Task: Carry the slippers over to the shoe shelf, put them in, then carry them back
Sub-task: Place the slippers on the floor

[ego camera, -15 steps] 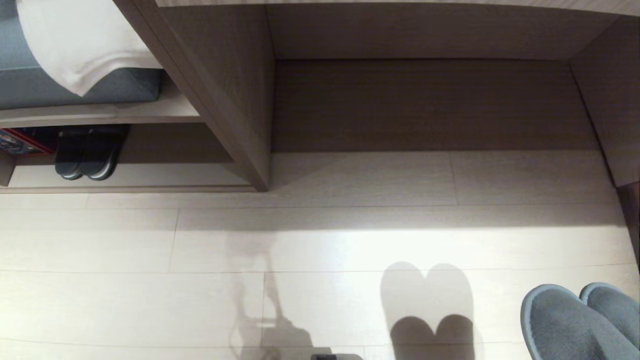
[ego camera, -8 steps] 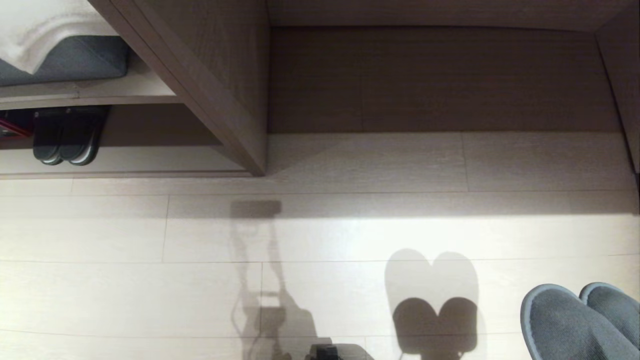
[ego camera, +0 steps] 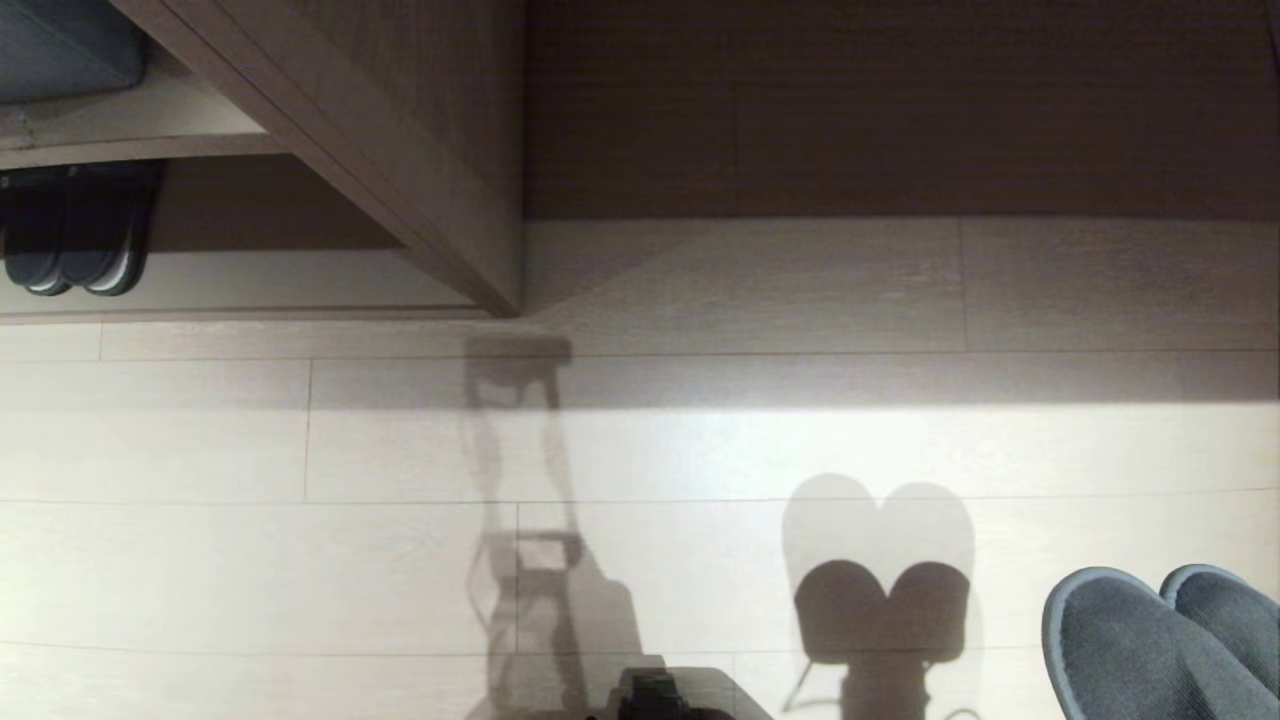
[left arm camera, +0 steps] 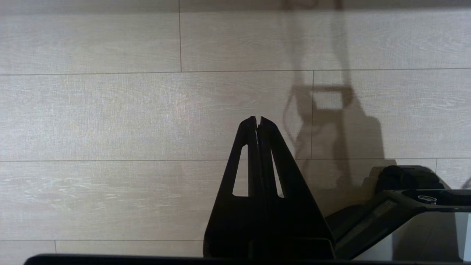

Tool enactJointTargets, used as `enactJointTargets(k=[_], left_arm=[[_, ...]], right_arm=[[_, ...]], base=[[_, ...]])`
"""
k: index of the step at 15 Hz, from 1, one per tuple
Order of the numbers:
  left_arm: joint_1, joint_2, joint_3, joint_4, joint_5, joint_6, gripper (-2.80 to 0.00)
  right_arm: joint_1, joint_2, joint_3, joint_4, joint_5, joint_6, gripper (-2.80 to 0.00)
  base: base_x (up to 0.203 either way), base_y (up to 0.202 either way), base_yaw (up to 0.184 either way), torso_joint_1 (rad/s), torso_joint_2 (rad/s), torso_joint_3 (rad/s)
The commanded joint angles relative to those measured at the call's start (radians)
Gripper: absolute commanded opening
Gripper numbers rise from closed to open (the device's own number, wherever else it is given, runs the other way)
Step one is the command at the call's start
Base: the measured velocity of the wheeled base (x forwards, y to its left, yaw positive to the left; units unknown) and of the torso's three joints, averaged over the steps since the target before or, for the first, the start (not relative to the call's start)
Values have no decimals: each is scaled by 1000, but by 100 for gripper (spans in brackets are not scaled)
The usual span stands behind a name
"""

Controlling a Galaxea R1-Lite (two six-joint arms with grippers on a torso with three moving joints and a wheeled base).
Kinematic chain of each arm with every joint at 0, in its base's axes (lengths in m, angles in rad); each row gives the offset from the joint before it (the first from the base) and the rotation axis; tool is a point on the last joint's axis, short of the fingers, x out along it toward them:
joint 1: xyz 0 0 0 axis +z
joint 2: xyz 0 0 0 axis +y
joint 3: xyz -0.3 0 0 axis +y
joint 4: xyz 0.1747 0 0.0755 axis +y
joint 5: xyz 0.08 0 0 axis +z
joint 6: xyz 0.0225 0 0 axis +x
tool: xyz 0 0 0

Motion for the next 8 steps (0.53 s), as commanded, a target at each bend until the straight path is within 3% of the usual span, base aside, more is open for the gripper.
enactJointTargets(k=[1,8], left_arm=[[0,0,0,-1,0,0,-280],[0,0,0,-1,0,0,-280]], right_arm=[[1,0,0,0,0,0,-280],[1,0,0,0,0,0,-280]], base=[[0,0,0,2,3,-199],[0,0,0,2,3,-196]])
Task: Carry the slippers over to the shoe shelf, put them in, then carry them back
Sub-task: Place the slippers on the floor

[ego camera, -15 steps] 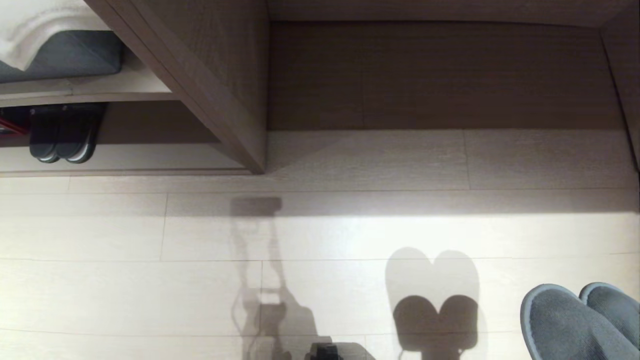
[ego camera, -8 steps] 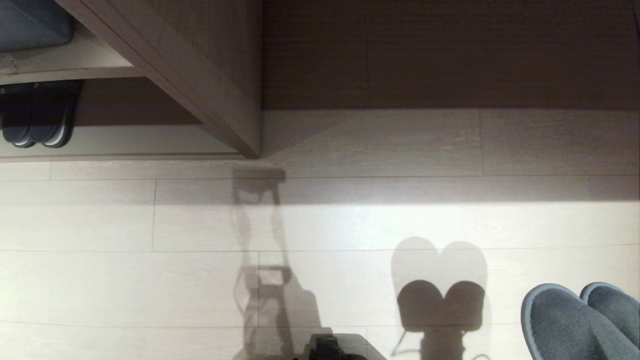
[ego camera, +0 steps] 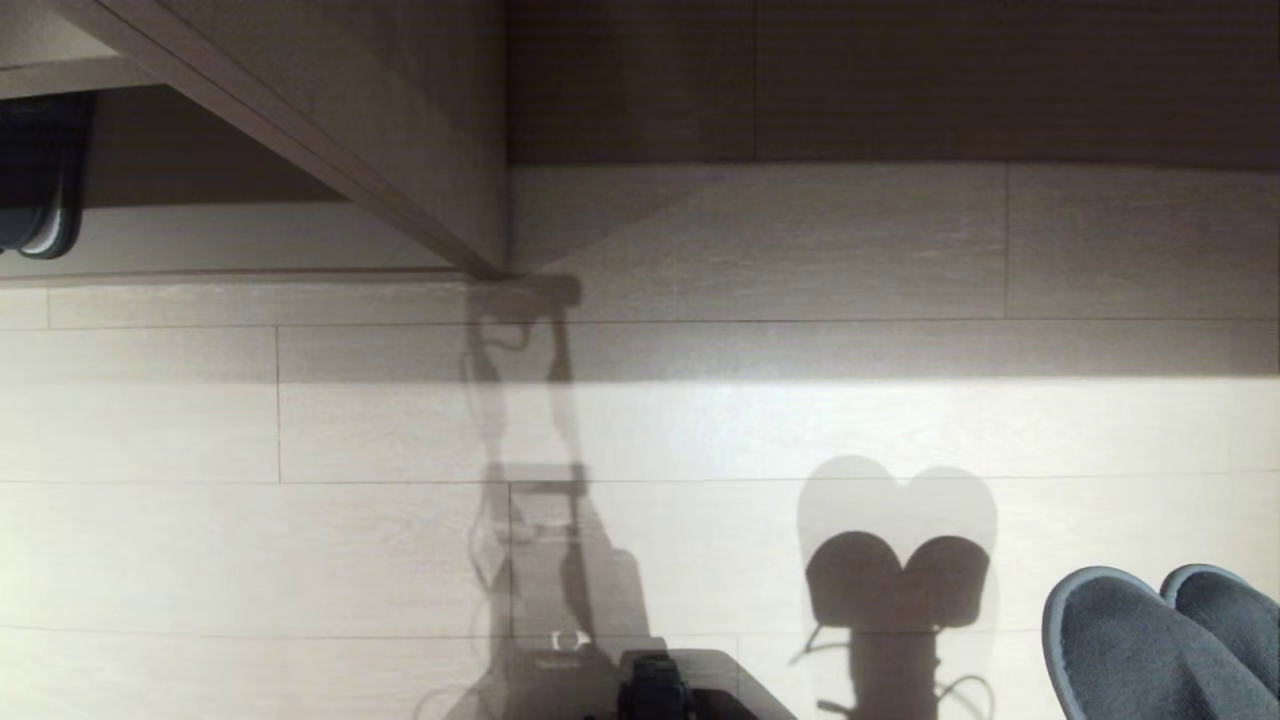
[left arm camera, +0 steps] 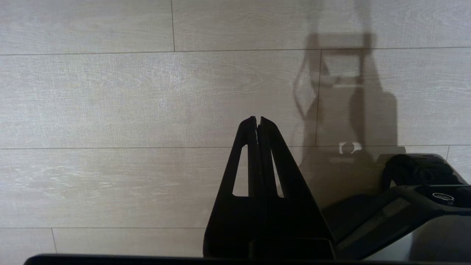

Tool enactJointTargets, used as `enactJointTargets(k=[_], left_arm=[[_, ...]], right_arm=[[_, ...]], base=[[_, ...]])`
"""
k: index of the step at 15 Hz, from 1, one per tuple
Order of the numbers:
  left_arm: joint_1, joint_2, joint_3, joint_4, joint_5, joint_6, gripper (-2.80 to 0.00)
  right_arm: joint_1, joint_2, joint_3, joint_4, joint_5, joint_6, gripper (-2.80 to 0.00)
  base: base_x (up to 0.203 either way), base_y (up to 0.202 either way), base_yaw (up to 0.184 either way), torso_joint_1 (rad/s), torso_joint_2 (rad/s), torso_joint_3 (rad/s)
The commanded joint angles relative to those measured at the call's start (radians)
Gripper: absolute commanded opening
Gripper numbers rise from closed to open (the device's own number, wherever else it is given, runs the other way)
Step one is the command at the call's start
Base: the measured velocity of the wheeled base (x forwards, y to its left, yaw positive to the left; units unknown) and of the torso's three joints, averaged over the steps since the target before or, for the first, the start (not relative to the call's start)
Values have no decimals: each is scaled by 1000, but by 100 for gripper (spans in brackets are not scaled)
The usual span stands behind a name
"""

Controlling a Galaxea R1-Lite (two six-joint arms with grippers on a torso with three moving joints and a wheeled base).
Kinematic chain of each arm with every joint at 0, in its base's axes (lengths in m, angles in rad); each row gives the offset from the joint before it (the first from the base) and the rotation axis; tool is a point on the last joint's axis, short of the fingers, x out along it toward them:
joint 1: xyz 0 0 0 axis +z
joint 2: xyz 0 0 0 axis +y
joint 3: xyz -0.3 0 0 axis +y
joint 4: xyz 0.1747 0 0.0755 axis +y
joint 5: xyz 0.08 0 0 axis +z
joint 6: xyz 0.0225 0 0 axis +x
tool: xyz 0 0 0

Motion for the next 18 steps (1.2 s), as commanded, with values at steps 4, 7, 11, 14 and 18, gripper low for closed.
enactJointTargets(k=[4,7,11,14,18], left_arm=[[0,0,0,0,0,0,-280],[0,0,0,0,0,0,-280],[0,0,0,2,0,0,-280],[0,0,0,2,0,0,-280],[0,0,0,2,0,1,-280]], right_arm=[[1,0,0,1,0,0,-280],[1,0,0,1,0,0,-280],[0,-1,-5,-8,4,7,-280],[-1,0,-18,-15,14,4,-280],[16,158,-138,-80,16,3,-280]], base=[[0,0,0,2,4,-199],[0,0,0,0,4,-197],[0,0,0,-1,2,-199],[0,0,0,4,1,-106],[0,0,0,1,0,-10]])
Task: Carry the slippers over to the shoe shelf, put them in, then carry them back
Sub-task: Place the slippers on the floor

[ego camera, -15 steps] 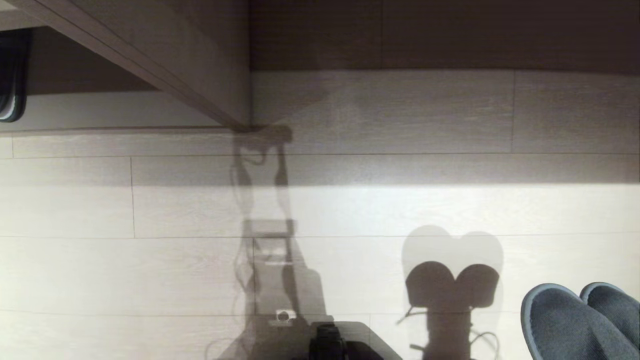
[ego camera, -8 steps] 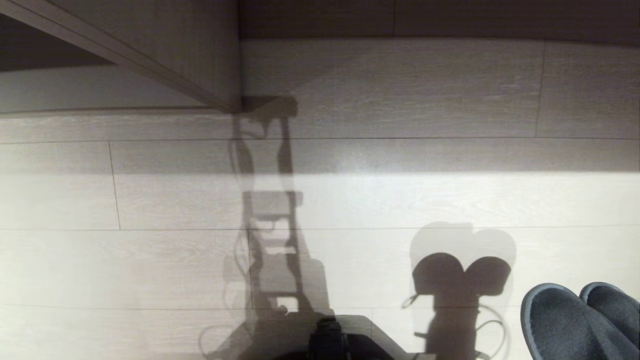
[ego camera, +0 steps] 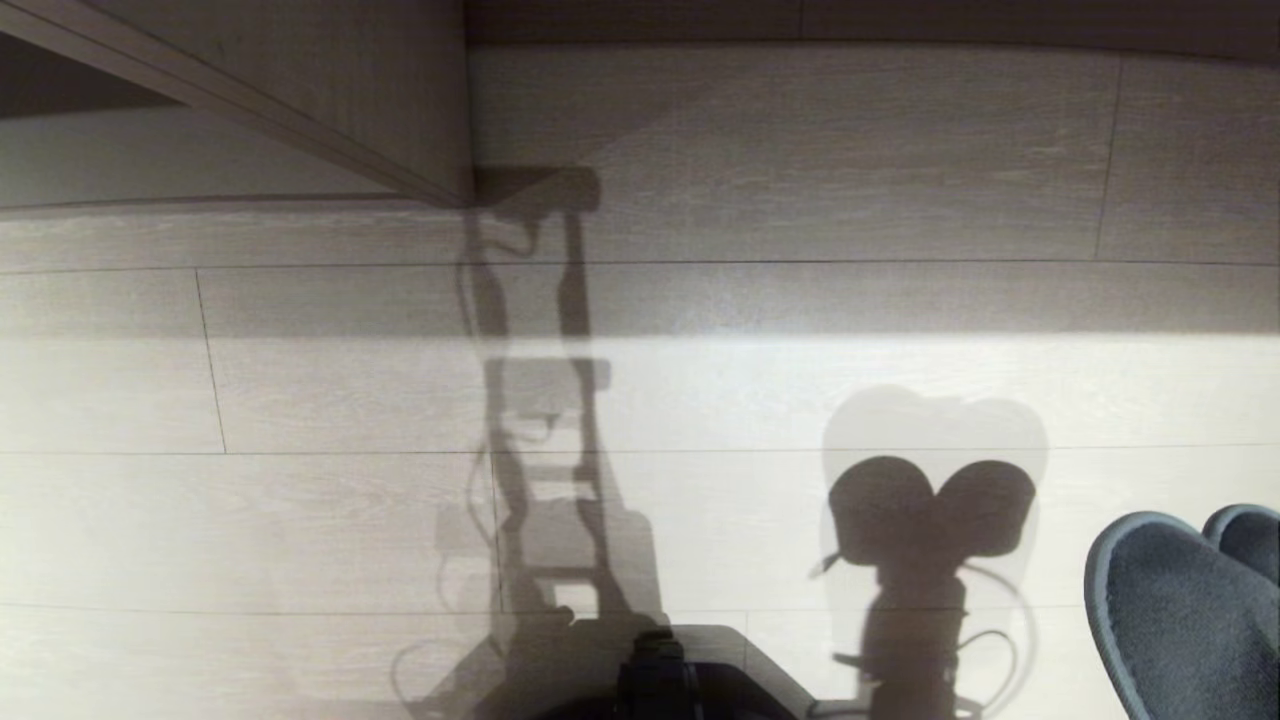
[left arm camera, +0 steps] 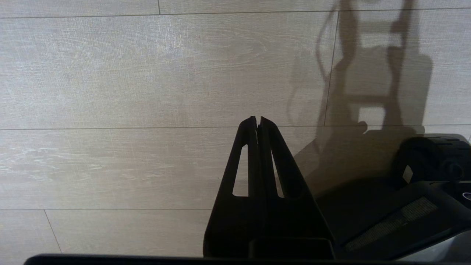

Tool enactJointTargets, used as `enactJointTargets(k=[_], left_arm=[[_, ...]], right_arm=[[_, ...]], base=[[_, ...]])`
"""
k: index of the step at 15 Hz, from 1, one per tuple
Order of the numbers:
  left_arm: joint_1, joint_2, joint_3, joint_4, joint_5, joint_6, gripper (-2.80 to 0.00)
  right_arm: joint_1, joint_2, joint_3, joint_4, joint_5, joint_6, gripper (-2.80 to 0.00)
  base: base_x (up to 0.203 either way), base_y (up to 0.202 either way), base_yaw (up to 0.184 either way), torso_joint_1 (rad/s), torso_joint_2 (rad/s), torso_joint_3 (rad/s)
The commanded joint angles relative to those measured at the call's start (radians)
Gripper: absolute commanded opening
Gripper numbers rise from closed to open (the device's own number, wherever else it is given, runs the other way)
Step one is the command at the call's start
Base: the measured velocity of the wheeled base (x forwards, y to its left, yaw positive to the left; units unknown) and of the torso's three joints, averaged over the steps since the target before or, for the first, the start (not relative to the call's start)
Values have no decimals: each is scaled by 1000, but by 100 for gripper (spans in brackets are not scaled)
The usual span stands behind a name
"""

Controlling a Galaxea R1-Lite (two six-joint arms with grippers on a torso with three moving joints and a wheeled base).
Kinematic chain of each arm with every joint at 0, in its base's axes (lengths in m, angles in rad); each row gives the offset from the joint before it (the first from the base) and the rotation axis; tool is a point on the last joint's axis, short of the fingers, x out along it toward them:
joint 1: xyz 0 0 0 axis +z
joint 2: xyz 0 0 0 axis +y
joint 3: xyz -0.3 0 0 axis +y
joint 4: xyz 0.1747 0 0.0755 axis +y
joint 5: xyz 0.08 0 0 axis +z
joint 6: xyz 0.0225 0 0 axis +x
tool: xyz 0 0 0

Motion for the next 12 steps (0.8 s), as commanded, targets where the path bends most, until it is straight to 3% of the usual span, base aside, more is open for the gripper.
enactJointTargets(k=[1,5,9,12], left_arm=[[0,0,0,0,0,0,-280],[0,0,0,0,0,2,-280],[0,0,0,0,0,2,-280],[0,0,0,0,0,2,-280]], right_arm=[[8,181,-66,-50,1,-1,-280],[23,794,-258,-378,5,-8,-280],[30,1230,-480,-760,11,-31,-280],[33,1457,-602,-1132,55,-81,-280]], base=[[0,0,0,0,0,0],[0,0,0,0,0,0],[0,0,0,0,0,0],[0,0,0,0,0,0]])
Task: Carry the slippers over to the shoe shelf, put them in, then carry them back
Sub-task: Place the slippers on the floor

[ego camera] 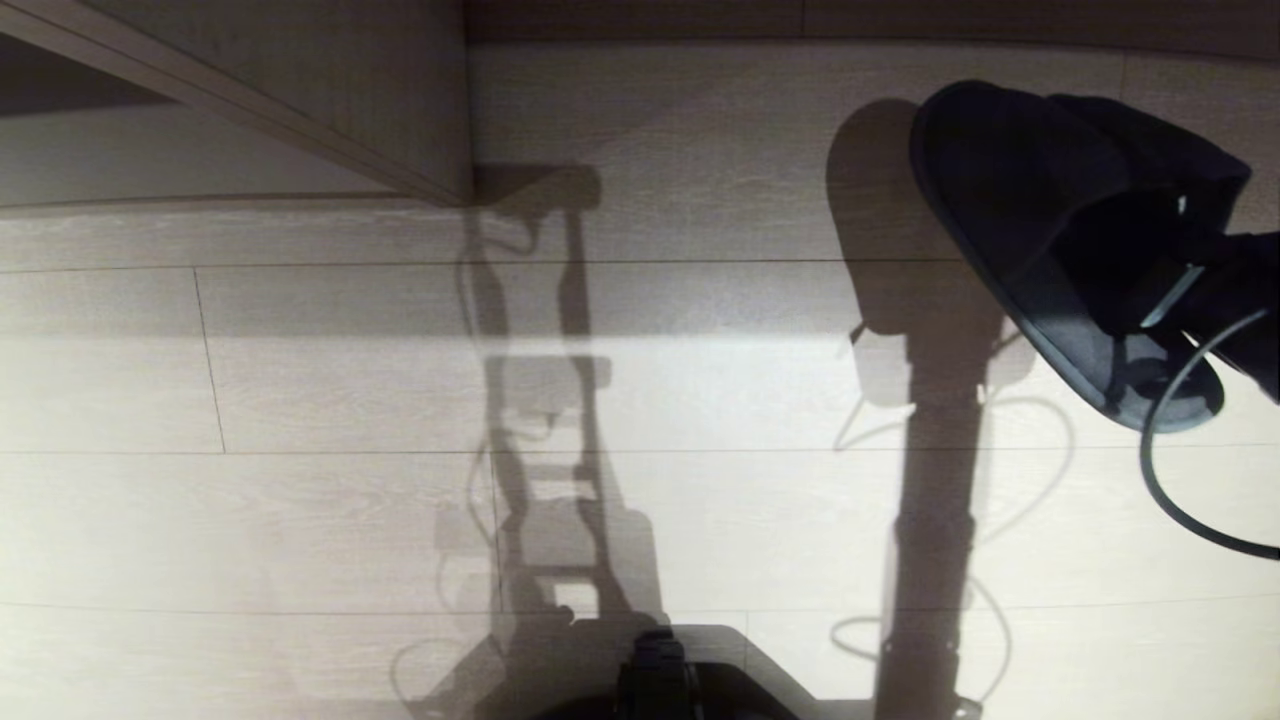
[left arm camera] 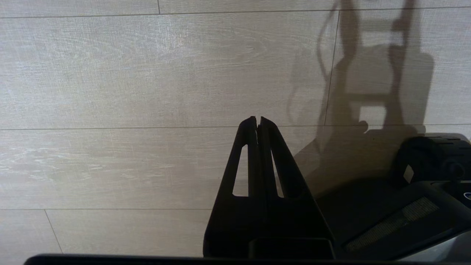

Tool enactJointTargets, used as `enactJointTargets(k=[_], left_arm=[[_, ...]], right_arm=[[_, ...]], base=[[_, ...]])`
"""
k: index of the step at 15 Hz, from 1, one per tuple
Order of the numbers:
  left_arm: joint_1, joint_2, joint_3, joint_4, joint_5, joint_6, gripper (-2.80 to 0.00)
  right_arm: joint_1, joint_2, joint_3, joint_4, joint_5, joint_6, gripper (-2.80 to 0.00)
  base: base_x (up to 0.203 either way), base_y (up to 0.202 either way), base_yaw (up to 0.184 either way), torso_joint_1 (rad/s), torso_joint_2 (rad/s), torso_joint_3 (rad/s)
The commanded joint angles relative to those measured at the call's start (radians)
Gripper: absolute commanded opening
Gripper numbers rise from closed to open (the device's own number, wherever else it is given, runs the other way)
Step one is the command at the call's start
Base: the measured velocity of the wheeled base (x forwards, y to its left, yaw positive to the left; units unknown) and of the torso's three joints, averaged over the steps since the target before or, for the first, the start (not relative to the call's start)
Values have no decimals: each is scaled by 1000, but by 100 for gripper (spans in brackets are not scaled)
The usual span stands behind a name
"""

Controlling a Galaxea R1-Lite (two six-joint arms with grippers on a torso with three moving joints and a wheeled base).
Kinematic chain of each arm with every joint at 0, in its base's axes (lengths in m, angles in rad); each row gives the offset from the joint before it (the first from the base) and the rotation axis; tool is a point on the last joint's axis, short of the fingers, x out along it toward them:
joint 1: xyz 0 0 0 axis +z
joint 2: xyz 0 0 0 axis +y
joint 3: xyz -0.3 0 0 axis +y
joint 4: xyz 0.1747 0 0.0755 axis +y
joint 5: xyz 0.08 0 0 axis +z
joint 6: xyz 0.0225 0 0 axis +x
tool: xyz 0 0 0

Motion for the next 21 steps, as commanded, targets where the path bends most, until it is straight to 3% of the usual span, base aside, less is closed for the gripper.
enactJointTargets(k=[1,3,8,11,15,16,17,21], left_arm=[[0,0,0,0,1,0,-280],[1,0,0,0,1,0,-280],[0,0,0,0,1,0,-280],[0,0,0,0,1,0,-280],[1,0,0,0,1,0,-280],[0,0,0,0,1,0,-280],[0,0,0,0,1,0,-280],[0,0,0,0,1,0,-280]], right_arm=[[2,181,-58,-210,17,-21,-280],[12,266,-44,-364,33,-59,-280],[25,328,51,-447,21,-65,-280],[26,427,52,-448,-50,-68,-280],[30,477,57,-448,-74,-68,-280],[32,479,56,-448,-75,-68,-164],[38,483,54,-446,-78,-69,0],[42,496,55,-444,-107,-69,0]], base=[[0,0,0,0,0,0],[0,0,0,0,0,0],[0,0,0,0,0,0],[0,0,0,0,0,0],[0,0,0,0,0,0],[0,0,0,0,0,0],[0,0,0,0,0,0],[0,0,0,0,0,0]])
